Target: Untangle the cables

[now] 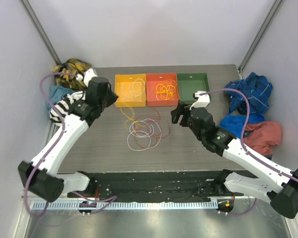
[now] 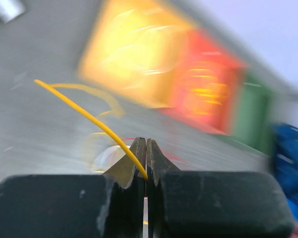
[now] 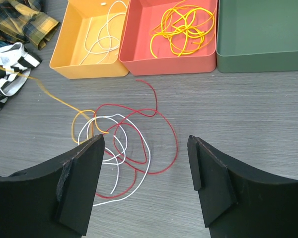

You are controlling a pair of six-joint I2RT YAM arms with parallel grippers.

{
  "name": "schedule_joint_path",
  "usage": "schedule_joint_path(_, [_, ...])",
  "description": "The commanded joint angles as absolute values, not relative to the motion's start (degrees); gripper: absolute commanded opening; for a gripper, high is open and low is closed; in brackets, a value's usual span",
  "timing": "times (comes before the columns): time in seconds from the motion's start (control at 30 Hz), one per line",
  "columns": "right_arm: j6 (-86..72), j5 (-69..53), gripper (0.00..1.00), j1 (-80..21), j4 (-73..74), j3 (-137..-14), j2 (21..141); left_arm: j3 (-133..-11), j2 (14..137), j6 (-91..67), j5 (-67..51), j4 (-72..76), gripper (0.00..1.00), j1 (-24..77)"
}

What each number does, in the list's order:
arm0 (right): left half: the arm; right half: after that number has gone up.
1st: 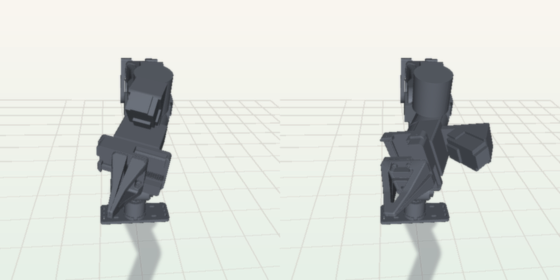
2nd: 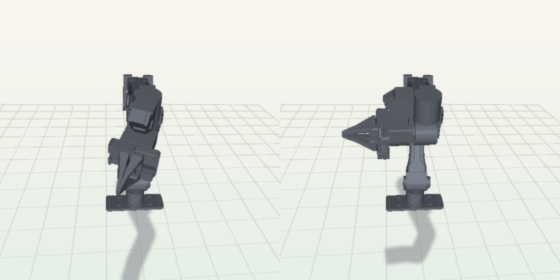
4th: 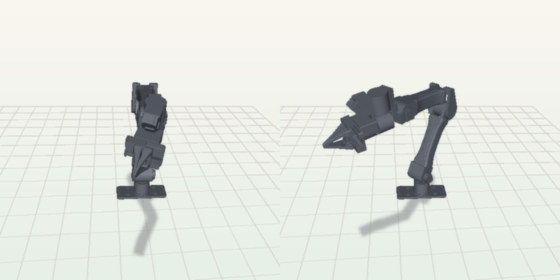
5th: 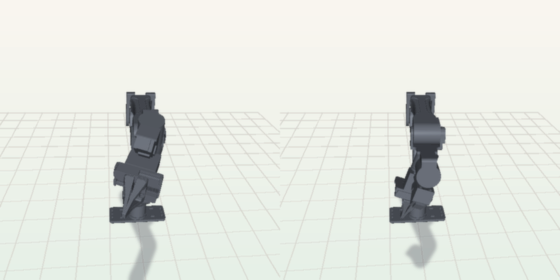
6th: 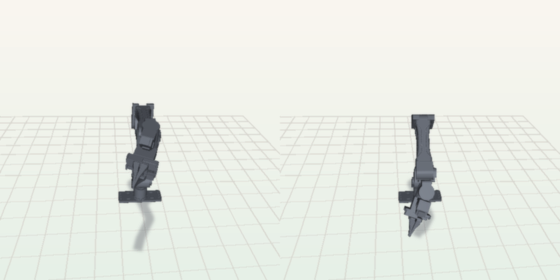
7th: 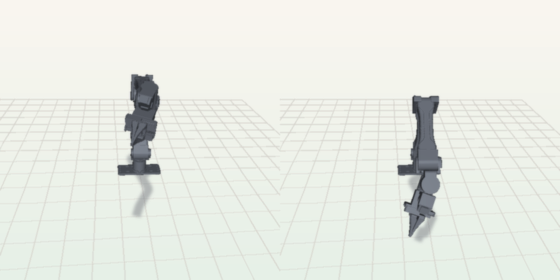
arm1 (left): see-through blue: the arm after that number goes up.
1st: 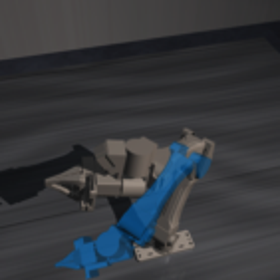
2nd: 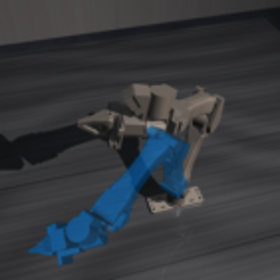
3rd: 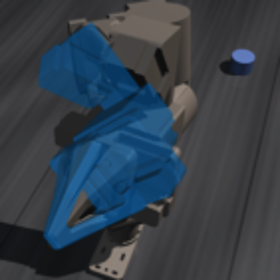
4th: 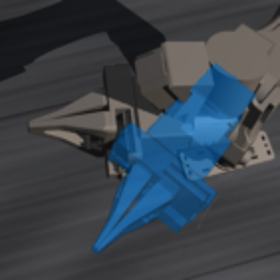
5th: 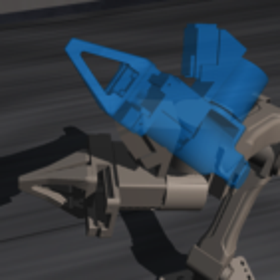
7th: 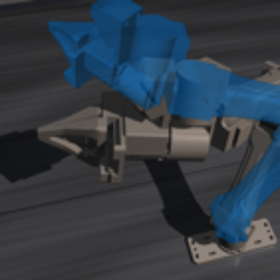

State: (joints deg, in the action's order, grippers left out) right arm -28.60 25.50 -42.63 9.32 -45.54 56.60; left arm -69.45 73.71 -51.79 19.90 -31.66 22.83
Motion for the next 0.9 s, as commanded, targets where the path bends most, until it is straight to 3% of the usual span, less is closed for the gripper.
schedule_joint_path(0.0, [-28.0, 24.5, 0.76, -42.7, 10.3, -49.9, 54.9, -81.3, 70.0, -46.2, 18.3, -38.6, 0.00, 30.7])
schedule_joint_path(0.23, [-25.4, 18.2, 0.81, -42.7, 13.7, -55.0, 58.7, -95.8, 77.3, -43.8, 14.9, -45.3, 0.00, 40.6])
schedule_joint_path(0.37, [-27.3, 15.4, 0.82, -42.9, 7.5, -49.7, 57.4, -105.3, 82.3, -41.8, 14.8, -49.4, 0.00, 43.7])
schedule_joint_path(0.63, [-28.0, 27.3, 0.80, -42.8, 9.7, -48.7, 46.7, -133.9, 97.6, -36.0, 18.1, -55.8, 0.00, 48.2])
schedule_joint_path(0.73, [-28.5, 28.5, 0.79, -42.9, 12.0, -48.9, 43.4, -141.9, 101.1, -32.6, 20.2, -53.2, 0.00, 48.2])
schedule_joint_path(0.87, [-28.7, 29.7, 0.79, -42.8, 14.5, -48.3, 38.9, -140.6, 100.6, -27.6, 23.6, -41.4, 0.00, 48.2])
